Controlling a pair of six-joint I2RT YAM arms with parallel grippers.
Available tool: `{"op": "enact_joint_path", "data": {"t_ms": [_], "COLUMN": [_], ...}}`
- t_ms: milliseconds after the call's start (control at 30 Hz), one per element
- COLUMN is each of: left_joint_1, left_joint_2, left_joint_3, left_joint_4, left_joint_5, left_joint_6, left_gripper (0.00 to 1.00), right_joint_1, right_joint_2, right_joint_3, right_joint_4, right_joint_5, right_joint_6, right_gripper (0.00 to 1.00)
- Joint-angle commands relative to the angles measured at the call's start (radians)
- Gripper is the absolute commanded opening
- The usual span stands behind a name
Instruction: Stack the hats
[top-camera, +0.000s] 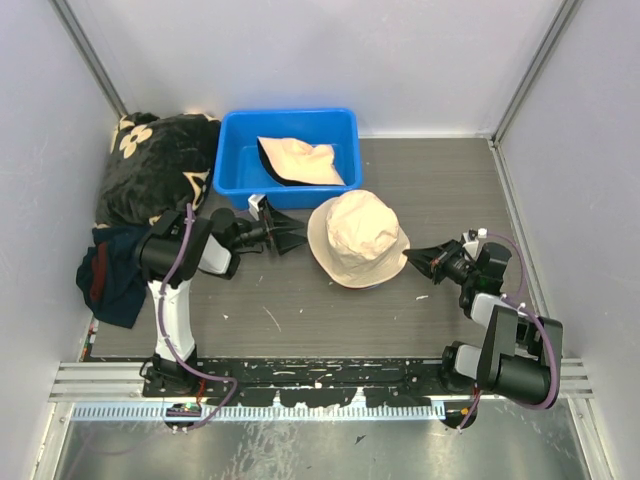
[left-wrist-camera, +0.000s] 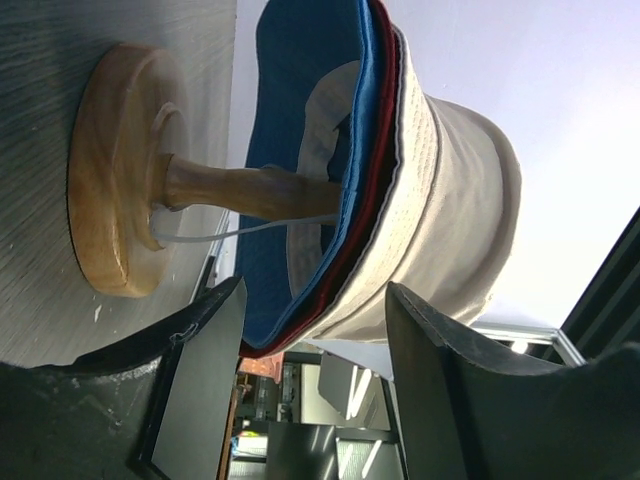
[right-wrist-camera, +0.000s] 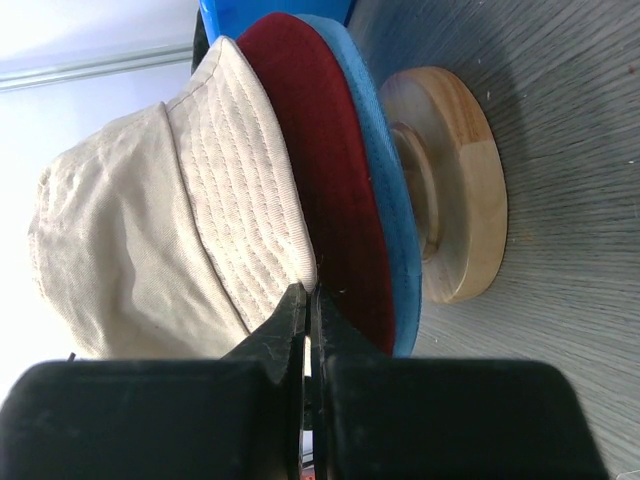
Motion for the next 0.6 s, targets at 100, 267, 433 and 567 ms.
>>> {"op": "enact_joint_path", "data": {"t_ms": [100,267,433,567], "left_joint_1": [-0.005,-0.025,-0.036,-0.043], "left_joint_2": [0.032,0.041,0.041,0.034], "left_joint_3": [0.064,0.09,0.104,0.12], "left_joint_4": [0.026,0.025,0.025,0.026], "left_joint_5": [0.003,-0.006,-0.015,-0.016], "left_joint_6": [0.016,0.007,-0.006,-0.013], "left_gripper": [0.66,0.66,0.67,0.67], "right_joint_1": [-0.004,-0.004,-0.004,-0.004], "right_joint_2": [0.022,0.037,0.048,0.056], "right_joint_3": [0.056,0.064,0.075,0.079], "right_joint_4": [0.062,0.064,0.063,0.063], "right_joint_5": [-0.013,-0.007,-0.001,0.003], "right_joint_6": [0.002,0.001,0.002,0.002], "right_gripper": [0.01,0.01,0.01,0.01]}}
